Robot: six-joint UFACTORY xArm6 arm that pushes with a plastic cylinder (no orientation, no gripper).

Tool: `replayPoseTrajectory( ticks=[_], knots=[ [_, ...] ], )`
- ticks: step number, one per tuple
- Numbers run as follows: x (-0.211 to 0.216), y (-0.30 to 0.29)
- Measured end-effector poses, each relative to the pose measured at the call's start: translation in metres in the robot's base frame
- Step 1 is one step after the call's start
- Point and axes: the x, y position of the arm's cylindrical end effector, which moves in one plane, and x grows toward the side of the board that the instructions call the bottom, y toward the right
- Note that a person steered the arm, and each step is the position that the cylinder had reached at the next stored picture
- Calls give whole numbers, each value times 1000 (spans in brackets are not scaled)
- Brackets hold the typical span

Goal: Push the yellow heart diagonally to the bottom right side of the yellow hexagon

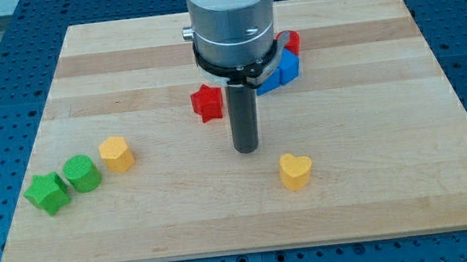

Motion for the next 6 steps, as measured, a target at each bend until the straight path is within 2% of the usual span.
replayPoseTrajectory(
  ticks=[3, 5, 6],
  knots=[
    [-17, 55],
    [-11, 49],
    [-1, 82]
  ],
)
